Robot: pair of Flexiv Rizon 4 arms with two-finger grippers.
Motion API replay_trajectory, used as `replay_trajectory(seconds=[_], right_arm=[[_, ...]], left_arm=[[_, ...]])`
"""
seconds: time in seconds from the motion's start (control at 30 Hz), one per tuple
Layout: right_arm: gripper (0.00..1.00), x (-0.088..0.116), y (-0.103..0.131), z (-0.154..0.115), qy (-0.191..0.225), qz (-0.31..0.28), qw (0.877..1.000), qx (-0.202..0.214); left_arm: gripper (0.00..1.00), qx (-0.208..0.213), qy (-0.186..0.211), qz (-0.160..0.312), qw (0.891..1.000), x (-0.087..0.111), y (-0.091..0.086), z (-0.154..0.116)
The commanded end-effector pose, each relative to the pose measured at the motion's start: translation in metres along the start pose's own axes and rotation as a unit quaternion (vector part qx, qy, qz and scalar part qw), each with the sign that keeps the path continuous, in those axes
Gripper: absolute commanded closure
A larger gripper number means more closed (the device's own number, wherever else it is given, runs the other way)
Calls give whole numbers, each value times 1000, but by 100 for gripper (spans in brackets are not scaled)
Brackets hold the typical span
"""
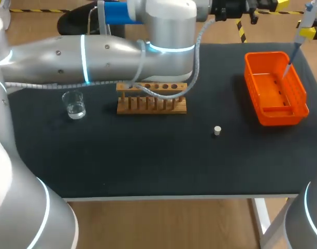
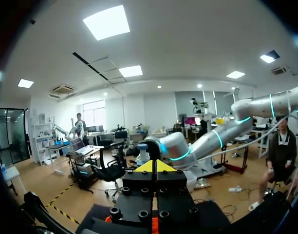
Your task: Invert the test tube, pick up the pipette, mount the tip to pipette, aspirate from beaker and dispense into the tube, eject the tip, return the pipette, and cap with the stopper.
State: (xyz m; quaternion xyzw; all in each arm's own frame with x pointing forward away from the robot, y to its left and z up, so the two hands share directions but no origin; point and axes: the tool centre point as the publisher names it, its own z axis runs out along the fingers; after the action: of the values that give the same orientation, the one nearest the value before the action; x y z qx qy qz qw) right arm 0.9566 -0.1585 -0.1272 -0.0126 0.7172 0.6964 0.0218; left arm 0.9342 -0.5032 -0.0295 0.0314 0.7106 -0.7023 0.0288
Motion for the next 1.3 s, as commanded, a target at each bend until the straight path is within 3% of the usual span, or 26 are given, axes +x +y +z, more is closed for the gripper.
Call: replay_trajectory(seconds=[0.03,0.4,1.3], right_arm=[[100,1,1,0,-1,0,1000,2],[100,1,1,0,-1,0,1000,2],[100,1,1,0,-1,0,1000,2]], left_arm=[[100,4,-5,3,1000,-8,0,22],[100,3,-7,-4,1000,-5,2,45],[100,2,10,-8,1000,-18,7,58]])
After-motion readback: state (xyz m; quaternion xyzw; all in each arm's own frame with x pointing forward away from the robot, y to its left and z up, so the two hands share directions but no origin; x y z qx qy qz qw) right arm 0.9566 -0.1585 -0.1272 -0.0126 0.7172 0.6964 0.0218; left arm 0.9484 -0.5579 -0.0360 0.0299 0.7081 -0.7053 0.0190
